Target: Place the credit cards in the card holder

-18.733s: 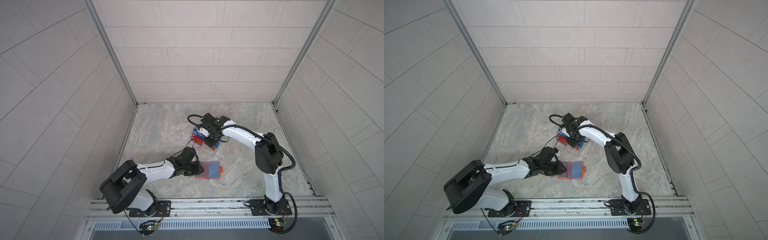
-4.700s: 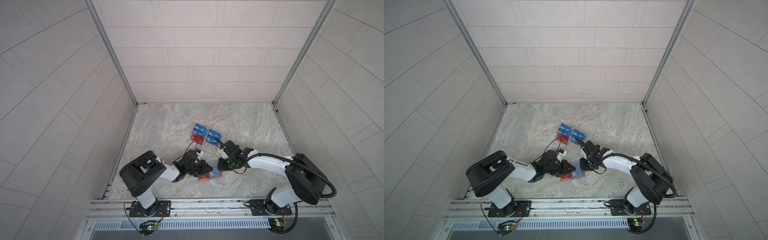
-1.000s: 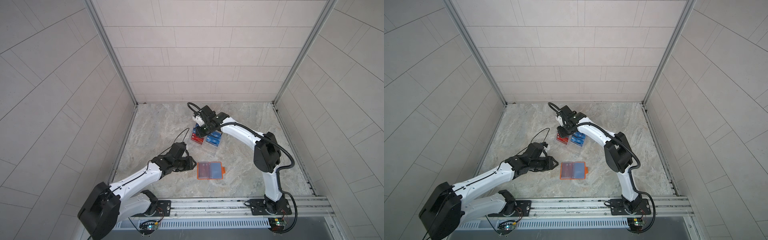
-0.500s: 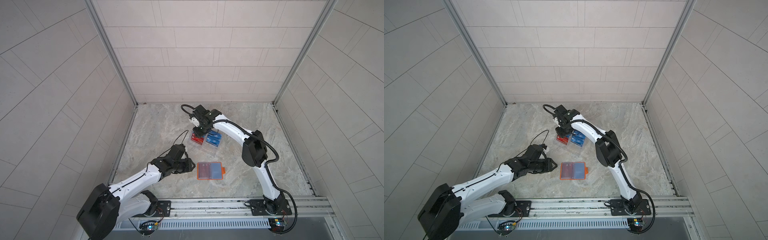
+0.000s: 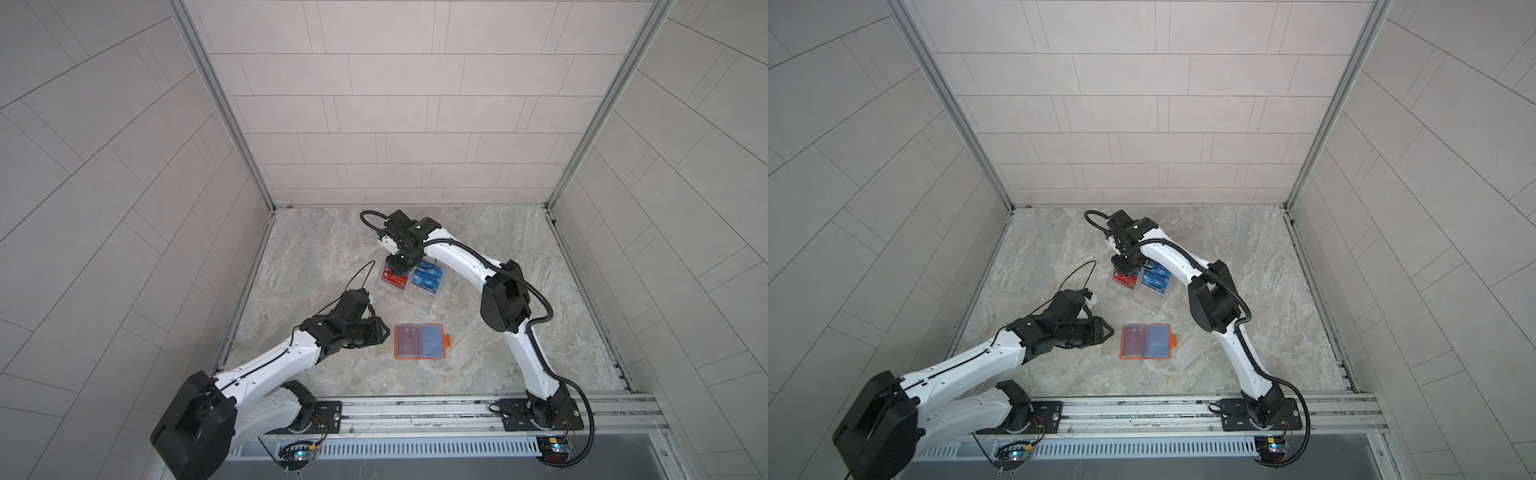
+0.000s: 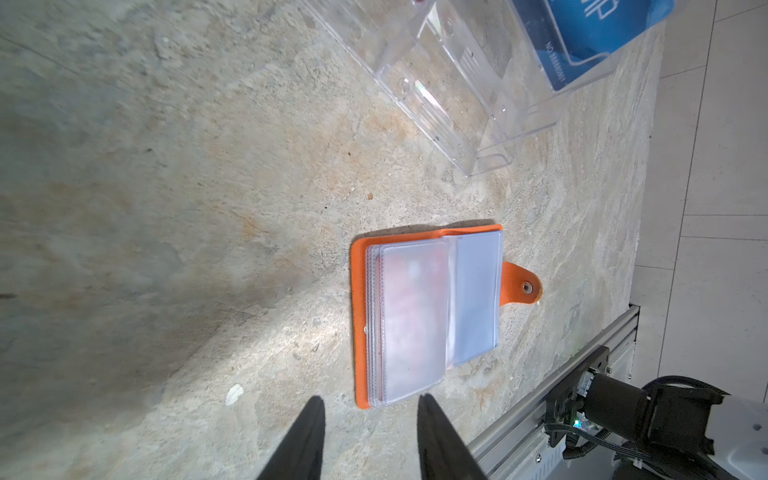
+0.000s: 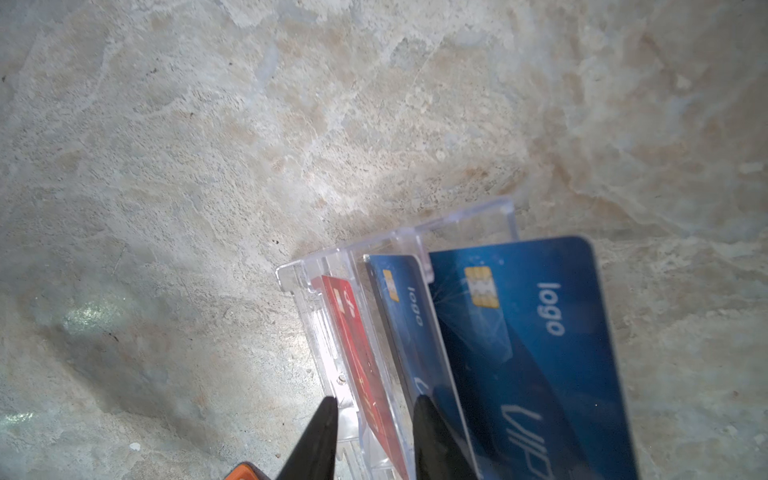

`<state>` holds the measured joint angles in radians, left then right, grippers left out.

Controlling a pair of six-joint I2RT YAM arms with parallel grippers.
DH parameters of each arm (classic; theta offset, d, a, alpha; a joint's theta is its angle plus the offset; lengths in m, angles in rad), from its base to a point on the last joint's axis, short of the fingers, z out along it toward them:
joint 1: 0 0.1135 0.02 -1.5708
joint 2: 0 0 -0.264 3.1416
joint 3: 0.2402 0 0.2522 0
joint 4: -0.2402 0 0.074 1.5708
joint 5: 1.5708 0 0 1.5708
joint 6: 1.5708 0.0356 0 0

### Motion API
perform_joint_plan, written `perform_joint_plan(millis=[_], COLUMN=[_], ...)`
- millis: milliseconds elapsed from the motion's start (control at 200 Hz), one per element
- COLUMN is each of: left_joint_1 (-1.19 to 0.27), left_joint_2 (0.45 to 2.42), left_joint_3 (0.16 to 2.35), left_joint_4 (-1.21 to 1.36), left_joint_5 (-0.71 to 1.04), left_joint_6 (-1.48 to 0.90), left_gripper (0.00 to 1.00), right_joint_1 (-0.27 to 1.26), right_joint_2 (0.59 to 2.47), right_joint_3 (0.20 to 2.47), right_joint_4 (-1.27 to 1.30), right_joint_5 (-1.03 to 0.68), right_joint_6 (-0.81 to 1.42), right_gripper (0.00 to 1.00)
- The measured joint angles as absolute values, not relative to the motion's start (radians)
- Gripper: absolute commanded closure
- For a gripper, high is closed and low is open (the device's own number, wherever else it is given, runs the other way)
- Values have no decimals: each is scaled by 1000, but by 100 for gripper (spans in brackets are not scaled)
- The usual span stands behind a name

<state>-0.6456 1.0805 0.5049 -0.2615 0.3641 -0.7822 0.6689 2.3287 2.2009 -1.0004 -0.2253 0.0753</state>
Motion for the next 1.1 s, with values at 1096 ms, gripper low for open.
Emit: perform_joint_plan(millis=[1096], left_joint_1=[-635], left_joint_2=[1115], left_joint_3=[505], left_joint_4=[-286], left_joint_5=[353], left_joint_6=[-784], left_gripper=[57], right_joint_1=[722], right_joint_2=[2389], right_joint_3=[2253], right_joint_4=[-1041], right_joint_5=[-194], right_joint_6=[-3], right_gripper=[81])
